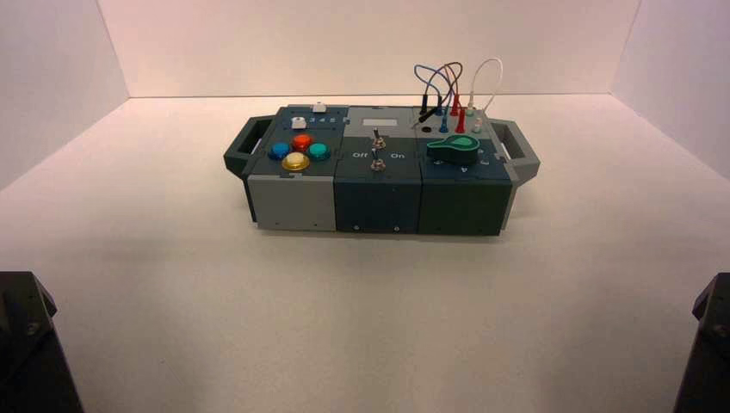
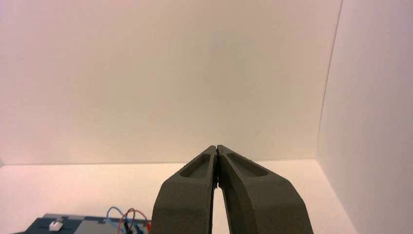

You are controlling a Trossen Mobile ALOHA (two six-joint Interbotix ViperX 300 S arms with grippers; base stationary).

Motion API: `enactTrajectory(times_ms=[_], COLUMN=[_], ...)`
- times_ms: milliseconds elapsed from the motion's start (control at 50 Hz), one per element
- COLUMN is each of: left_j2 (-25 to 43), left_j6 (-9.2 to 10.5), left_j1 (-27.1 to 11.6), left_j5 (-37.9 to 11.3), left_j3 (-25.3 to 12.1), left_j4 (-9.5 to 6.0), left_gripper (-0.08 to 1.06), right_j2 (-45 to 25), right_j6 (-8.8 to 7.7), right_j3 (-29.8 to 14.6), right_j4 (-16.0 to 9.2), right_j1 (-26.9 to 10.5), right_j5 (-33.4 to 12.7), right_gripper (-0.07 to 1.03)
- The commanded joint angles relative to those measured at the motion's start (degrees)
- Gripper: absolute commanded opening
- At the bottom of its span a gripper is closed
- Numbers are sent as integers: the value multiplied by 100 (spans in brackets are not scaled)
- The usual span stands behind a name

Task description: Move the box to the right.

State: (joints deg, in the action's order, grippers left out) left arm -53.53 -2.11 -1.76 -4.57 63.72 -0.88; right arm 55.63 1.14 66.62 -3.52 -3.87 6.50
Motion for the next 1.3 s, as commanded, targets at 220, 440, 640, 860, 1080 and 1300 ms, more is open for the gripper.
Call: enactTrajectory(times_ms=[220,440,640,860,1080,1300], left_j2=[1107,2443,3929,4957,5616,6064], left_j6=[0,0,9,9,35,44], left_j1=[-308,-501,-668,-888,-1143,-1327], left_j5=[-940,-1564,-2127,-2417,-2461,-2479], left_j3=[-747,-1389,-1986,-2364,-2663,-2795], left_j4=[-26,-53,-97,-176,-211,-220], left_gripper=[-3,-3,-3,-3,-3,-3], right_j2=[-562,-1020,-1380,-1459,-1424,-1327], right_j6=[26,26,18,-18,-26,-18], right_j3=[-826,-967,-967,-949,-967,-940], right_j4=[-79,-185,-220,-220,-229,-229], right_j1=[-290,-343,-404,-466,-475,-501], right_j5=[-1336,-1854,-2171,-2118,-2118,-2101], right_gripper=[-2,-2,-2,-2,-2,-2])
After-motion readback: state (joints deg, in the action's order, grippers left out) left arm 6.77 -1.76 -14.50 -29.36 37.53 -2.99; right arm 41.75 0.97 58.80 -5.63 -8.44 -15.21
